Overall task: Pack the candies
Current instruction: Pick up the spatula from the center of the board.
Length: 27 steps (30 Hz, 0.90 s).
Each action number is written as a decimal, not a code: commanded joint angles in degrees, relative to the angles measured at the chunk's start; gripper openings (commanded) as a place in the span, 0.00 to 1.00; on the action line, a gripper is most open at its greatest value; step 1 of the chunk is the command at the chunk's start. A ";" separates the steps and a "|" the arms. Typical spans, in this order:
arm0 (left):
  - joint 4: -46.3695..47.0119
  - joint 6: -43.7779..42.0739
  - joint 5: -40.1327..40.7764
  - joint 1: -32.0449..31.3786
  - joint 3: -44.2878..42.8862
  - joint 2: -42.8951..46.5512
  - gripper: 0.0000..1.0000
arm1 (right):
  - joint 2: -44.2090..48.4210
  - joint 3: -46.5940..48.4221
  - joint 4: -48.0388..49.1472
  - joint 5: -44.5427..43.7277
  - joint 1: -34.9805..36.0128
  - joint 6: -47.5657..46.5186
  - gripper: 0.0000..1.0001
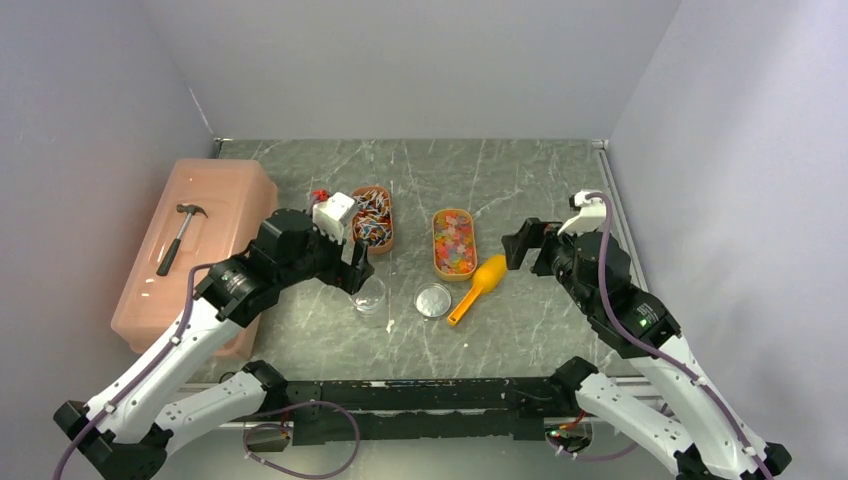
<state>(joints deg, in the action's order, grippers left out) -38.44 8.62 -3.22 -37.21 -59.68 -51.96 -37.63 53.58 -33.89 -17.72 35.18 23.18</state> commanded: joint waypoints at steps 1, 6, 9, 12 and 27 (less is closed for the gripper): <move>1.83 1.74 -0.91 0.90 1.44 2.38 0.95 | -1.73 3.59 -2.84 -3.69 0.10 -0.32 1.00; 1.06 2.63 -3.82 2.31 1.58 1.46 0.95 | -1.45 2.06 -2.07 -1.46 0.07 -3.67 1.00; 0.95 2.90 -5.16 4.32 1.60 1.29 0.95 | -1.03 1.00 -1.42 0.09 0.07 -4.88 1.00; 1.80 3.51 -6.01 5.76 1.96 2.19 0.95 | -0.84 0.35 -1.52 1.41 0.09 -5.30 1.00; -0.40 4.56 1.89 8.47 1.65 3.96 0.95 | -5.90 -3.65 -2.98 7.83 1.63 2.82 0.91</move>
<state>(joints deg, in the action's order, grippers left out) -38.92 12.40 -4.08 -28.95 -57.89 -49.56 -43.18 51.81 -38.09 -12.14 35.66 22.17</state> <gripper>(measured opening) 0.952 0.922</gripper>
